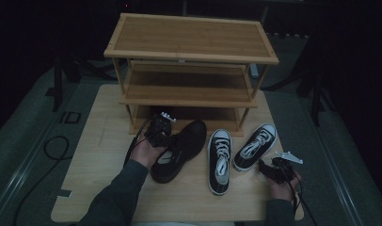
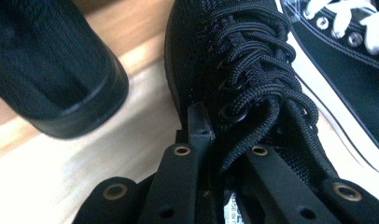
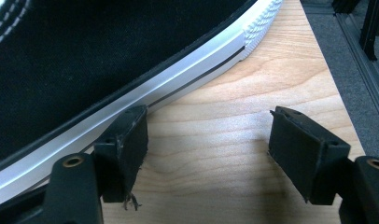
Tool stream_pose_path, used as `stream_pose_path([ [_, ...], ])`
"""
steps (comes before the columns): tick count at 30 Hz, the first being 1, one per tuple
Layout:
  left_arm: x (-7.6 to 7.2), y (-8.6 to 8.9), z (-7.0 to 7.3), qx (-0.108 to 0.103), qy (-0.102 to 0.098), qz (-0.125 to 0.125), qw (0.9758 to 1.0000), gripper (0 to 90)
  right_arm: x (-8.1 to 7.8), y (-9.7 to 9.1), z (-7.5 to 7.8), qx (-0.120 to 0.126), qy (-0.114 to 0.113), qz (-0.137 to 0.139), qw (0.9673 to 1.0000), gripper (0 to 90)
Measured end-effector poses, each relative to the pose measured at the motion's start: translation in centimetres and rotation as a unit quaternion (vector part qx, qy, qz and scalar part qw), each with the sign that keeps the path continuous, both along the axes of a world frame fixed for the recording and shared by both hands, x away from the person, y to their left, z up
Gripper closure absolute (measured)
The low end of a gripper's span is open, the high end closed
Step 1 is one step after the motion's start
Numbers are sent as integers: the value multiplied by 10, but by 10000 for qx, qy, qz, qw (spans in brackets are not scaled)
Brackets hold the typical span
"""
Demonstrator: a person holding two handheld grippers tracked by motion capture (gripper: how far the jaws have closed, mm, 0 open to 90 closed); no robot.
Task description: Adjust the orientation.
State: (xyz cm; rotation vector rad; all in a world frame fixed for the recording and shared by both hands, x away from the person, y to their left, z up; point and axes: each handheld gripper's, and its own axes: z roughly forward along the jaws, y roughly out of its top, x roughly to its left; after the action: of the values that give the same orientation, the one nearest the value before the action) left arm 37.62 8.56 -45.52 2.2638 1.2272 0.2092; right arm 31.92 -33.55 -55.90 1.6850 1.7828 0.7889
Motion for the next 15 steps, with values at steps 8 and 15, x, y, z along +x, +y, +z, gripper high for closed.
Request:
stream_pose_path([
  [8,23,-8,0,-73,-96,315,9994,881,0,0,0,0,-1,0,10000,281],
  [15,42,-14,-2,-110,-99,550,9984,881,0,0,0,0,-1,0,10000,281],
])
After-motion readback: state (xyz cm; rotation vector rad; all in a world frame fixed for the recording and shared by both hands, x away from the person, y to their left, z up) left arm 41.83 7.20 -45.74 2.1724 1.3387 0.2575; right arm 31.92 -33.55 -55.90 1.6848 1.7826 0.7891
